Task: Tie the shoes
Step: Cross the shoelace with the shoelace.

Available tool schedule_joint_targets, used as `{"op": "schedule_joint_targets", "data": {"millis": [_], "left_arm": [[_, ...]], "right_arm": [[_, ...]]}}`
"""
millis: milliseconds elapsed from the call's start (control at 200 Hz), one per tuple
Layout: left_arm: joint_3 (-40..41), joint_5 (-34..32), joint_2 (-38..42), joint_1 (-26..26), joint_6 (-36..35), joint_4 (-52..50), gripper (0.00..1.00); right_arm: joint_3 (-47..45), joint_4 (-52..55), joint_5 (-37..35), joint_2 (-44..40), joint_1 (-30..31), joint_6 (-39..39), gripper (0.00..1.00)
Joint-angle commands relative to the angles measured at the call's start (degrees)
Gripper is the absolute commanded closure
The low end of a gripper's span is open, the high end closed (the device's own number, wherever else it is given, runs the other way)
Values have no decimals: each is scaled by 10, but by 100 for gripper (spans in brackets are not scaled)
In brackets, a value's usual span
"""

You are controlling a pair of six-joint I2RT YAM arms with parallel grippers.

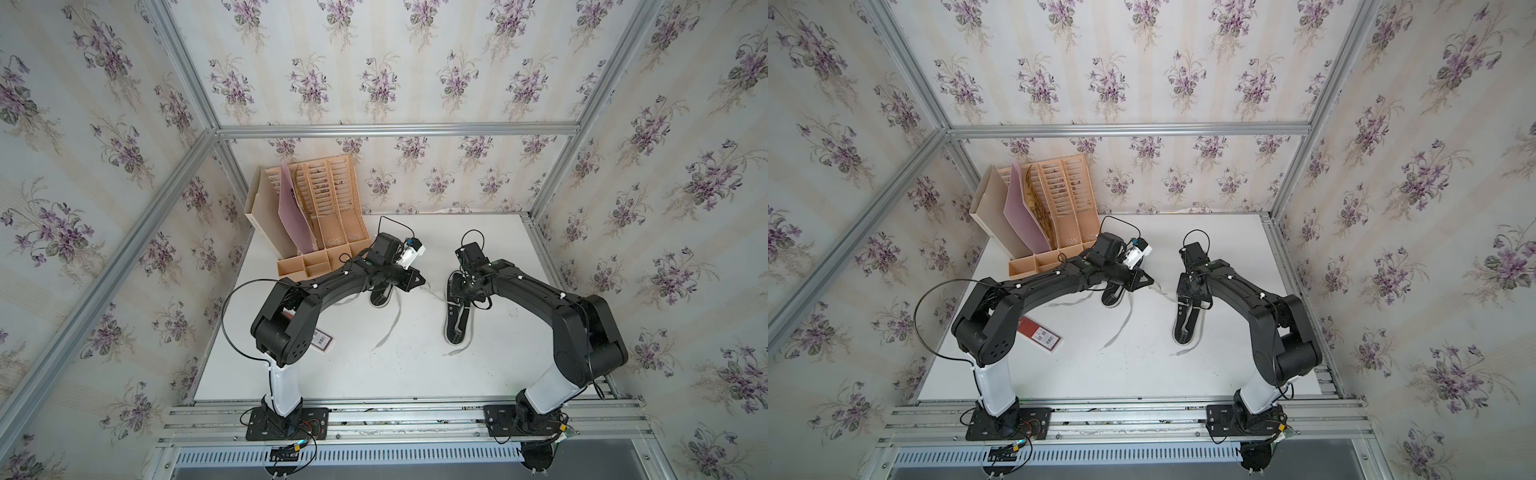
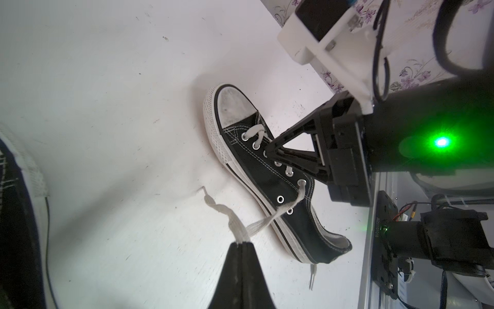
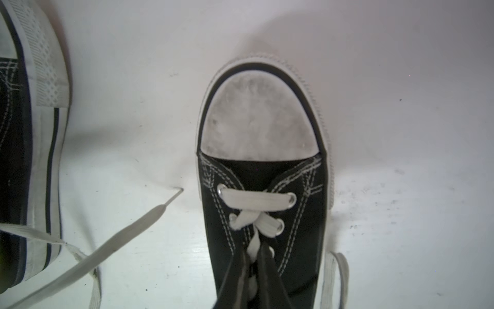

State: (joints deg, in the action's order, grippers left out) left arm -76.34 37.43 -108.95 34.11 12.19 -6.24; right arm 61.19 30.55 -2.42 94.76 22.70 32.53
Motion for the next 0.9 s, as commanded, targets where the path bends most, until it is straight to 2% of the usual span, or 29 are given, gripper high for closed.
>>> {"op": "schedule_joint_targets", "data": {"millis": [0,95,205,270,370,450,574,659,894], "left_arm": [[3,-6,3,-1,6,16,100],[9,-9,5,-1,11,18,100],[17,-20,11,-2,12,17,100],[22,-19,12,-3,16,19,100],[24,-10,15,-4,20,20,100],[27,-6,18,-4,21,20,100],[34,1,21,-4,22,26,100],[41,10,22,-4,28,36,100],[61,18,28,-3,39,59,100]], "right_arm": [[-11,-46,32,11,1,15,100],[-27,-95,66,17,0,15,100],[-20,-95,56,8,-4,3,71],[-25,-103,74,-15,-13,2,57],[-48,-129,145,-53,-38,33,47],[-78,-172,203,-81,-45,106,39],[-146,-298,287,-104,-46,280,34],[-184,-397,313,-100,-45,382,32],[-163,-434,333,-46,-44,460,31]]}}
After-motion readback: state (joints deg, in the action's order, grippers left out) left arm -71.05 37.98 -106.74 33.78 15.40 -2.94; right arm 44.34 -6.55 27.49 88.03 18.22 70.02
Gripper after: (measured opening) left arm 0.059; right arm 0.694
